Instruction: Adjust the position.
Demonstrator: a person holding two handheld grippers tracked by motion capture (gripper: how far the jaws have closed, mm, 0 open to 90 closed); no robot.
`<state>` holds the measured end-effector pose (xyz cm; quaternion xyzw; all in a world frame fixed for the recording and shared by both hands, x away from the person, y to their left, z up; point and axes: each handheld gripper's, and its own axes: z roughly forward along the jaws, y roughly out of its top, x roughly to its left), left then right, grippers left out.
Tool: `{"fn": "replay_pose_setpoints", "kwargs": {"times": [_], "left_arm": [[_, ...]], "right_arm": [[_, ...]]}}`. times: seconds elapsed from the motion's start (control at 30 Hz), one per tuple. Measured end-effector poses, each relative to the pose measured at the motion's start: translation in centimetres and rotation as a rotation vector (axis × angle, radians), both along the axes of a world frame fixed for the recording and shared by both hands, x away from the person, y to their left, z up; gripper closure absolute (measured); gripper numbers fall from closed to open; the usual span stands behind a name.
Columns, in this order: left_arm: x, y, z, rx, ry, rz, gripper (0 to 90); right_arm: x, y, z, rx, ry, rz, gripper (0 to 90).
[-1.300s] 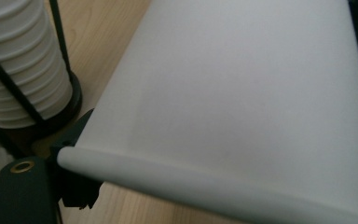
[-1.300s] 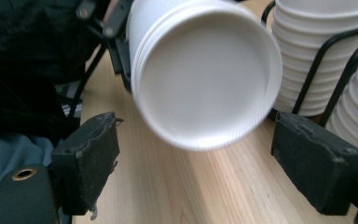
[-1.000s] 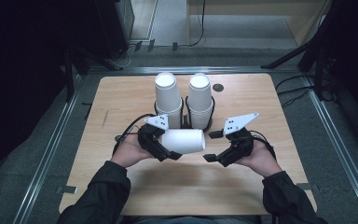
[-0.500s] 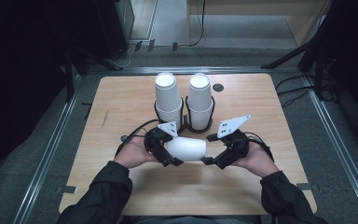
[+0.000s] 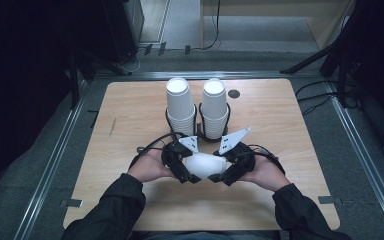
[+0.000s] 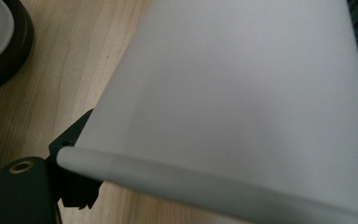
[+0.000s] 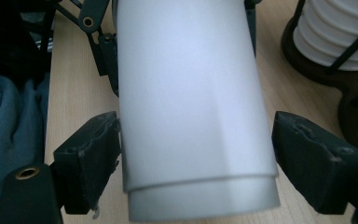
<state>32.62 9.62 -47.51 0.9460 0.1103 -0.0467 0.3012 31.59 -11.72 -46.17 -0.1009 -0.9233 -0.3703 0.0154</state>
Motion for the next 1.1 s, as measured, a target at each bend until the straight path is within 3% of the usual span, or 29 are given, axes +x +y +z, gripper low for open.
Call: {"fn": "replay_pose_setpoints", "kwargs": {"times": [0.17, 0.33, 0.43, 0.5, 0.6, 0.8, 1.1], "left_arm": [[0.2, 0.0, -0.2, 0.022, 0.014, 0.015, 11.4], [0.2, 0.2, 0.1, 0.011, 0.004, 0.003, 9.4], [0.1, 0.3, 0.1, -0.011, -0.004, 0.018, 7.2], [0.2, 0.3, 0.1, -0.002, -0.024, 0.044, 1.9], [0.3, 0.5, 0.3, -0.026, -0.02, 0.058, 1.6], [0.7, 1.7, 1.1, -0.114, 0.018, 0.088, 0.5], [0.9, 3.0, 1.8, -0.184, 0.035, 0.121, 0.5]], "right_arm": [[0.2, 0.6, -0.2, -0.038, 0.0, 0.01, 22.5], [0.1, 0.5, 0.1, -0.028, -0.015, 0.026, 24.0], [0.0, 0.4, 0.3, -0.018, -0.016, 0.022, 24.0], [0.1, 0.3, 0.3, -0.011, -0.015, 0.017, 24.0], [0.2, -0.1, 0.5, -0.001, -0.01, 0.006, 24.0], [0.4, -0.9, 0.8, 0.026, -0.01, -0.011, 23.8], [0.6, -2.1, 1.5, 0.084, -0.014, -0.042, 23.7]]}}
